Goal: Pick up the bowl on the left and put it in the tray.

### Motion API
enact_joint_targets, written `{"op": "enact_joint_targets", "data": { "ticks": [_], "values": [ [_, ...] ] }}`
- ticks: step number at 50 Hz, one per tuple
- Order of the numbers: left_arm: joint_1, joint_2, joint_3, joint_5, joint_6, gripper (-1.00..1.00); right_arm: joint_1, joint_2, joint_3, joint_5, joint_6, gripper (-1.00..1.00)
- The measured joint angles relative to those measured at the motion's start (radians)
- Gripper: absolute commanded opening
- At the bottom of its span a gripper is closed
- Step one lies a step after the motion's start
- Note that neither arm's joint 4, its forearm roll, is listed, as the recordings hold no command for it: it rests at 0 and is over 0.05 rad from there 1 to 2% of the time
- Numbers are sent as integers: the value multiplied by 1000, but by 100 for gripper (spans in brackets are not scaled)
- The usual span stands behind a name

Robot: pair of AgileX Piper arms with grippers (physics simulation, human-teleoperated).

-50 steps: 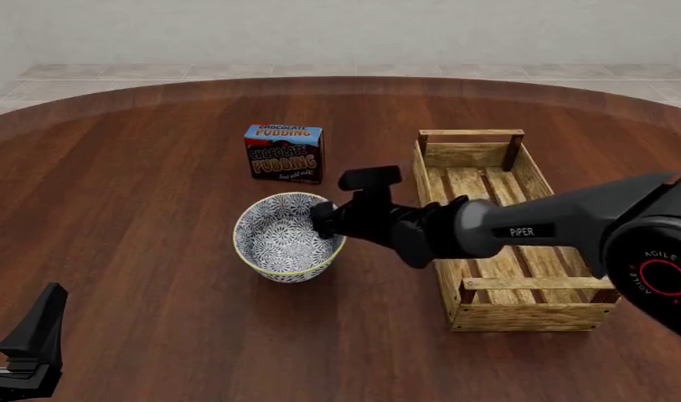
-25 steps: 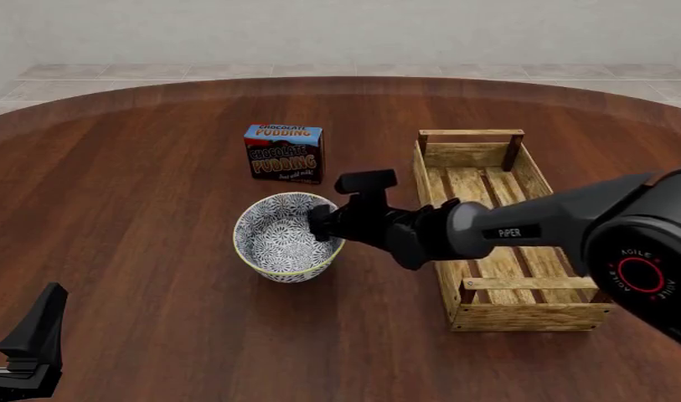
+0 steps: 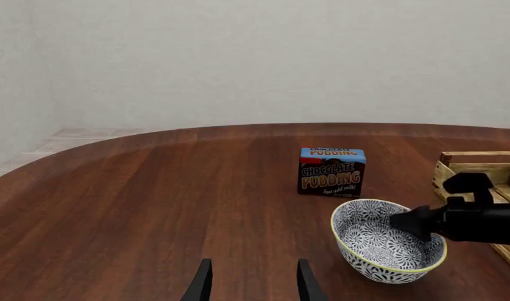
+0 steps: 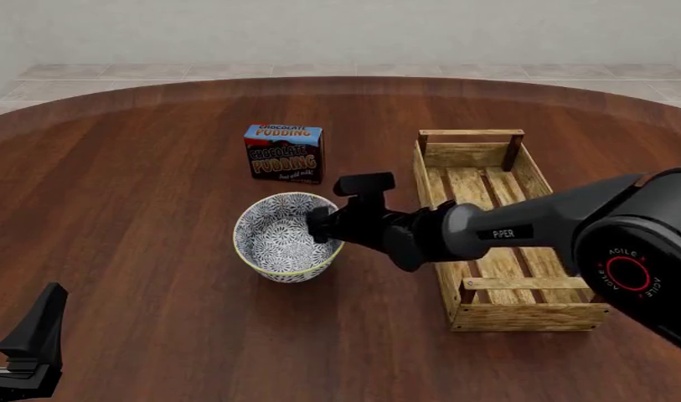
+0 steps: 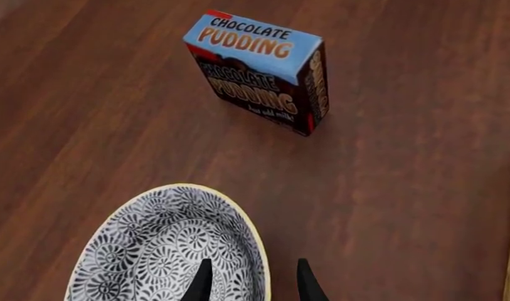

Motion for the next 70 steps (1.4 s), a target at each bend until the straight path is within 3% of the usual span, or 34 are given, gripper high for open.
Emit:
{"op": "enact_joint_targets", "data": {
  "ticks": [66,67,70],
  "values": [
    [0,0,0,0,0,100,-4,36,-37,-5,11,100],
    [0,0,0,0,0,100,-4,36,-38,-5,11,-100],
    [0,0,0,0,0,100,-3,37,-39,-7,16,-100]
  ]
}}
